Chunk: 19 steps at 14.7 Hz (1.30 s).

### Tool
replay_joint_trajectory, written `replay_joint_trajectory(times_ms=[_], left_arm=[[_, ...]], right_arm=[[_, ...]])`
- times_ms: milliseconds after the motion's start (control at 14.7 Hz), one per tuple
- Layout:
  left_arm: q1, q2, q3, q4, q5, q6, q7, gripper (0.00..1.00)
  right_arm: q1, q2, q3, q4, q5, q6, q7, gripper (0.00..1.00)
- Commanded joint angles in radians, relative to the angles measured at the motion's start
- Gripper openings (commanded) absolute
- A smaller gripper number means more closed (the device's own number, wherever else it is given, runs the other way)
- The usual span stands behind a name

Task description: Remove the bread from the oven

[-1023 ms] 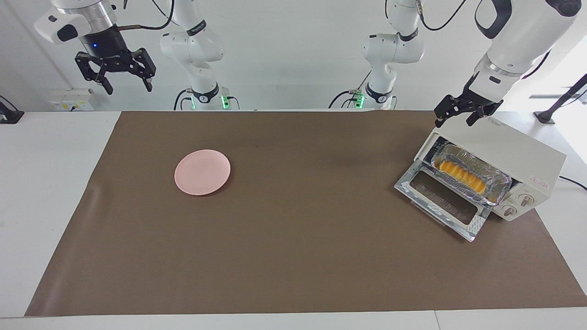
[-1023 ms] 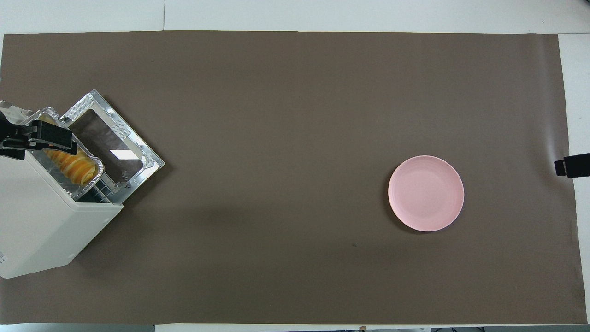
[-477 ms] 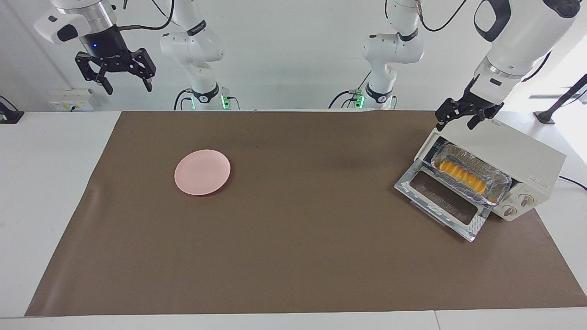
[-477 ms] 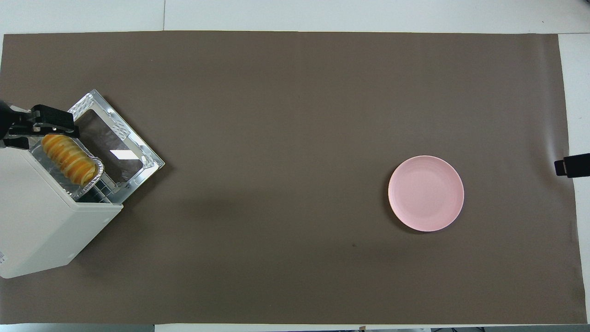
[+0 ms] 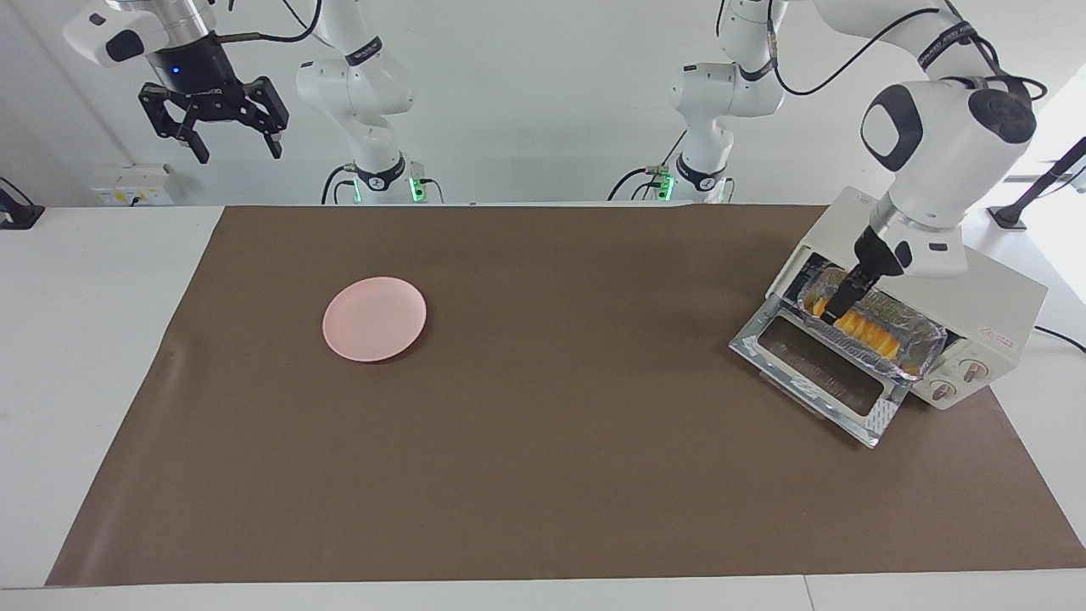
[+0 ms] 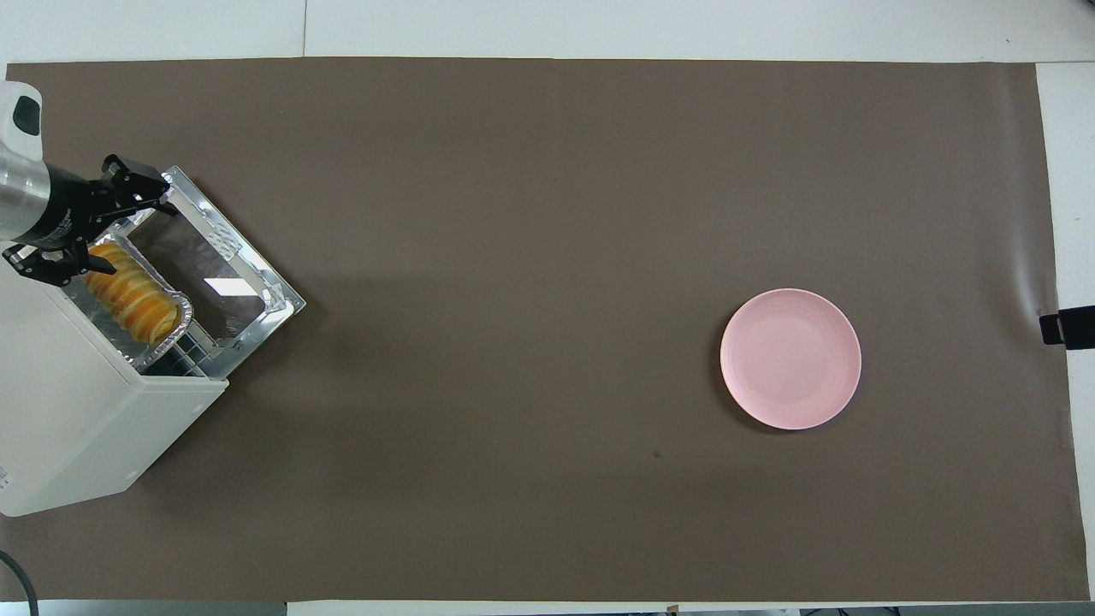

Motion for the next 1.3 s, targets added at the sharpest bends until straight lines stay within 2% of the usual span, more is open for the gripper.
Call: replay_joint_trajectory(times_ms=[0, 205, 614, 818, 1091, 1159, 1227], left_arm=[[0.024, 0.03, -0.001, -0.058, 0.011, 0.111, -0.106, 1.0], [0.026, 0.034, -0.001, -0.129, 0.087, 0.176, -0.11, 1.0], [0.026, 0.097, -0.002, -0.14, 0.09, 0.257, -0.153, 1.0], [0.026, 0.1, -0.001, -0.17, 0.09, 0.292, -0.153, 0.98], [0.026, 0.102, -0.001, -0.199, 0.093, 0.302, -0.146, 0.88], [0.028, 0.103, -0.001, -0.202, 0.093, 0.302, -0.145, 0.81], [0.031, 0.104, -0.001, -0.216, 0.095, 0.311, -0.14, 0.63]], right_arm=[[-0.014, -0.033, 0.008, -0.021, -0.001, -0.035, -0.018, 1.0], [-0.014, -0.045, 0.008, -0.021, -0.001, -0.049, -0.018, 1.0], [-0.014, -0.047, 0.008, -0.021, -0.001, -0.048, -0.018, 1.0], [-0.014, -0.047, 0.008, -0.021, -0.001, -0.048, -0.018, 1.0], [-0.014, -0.047, 0.008, -0.021, -0.001, -0.048, -0.018, 1.0], [-0.014, -0.047, 0.008, -0.021, -0.001, -0.048, -0.018, 1.0], [-0.014, -0.047, 0.008, -0.021, -0.001, -0.048, -0.018, 1.0]])
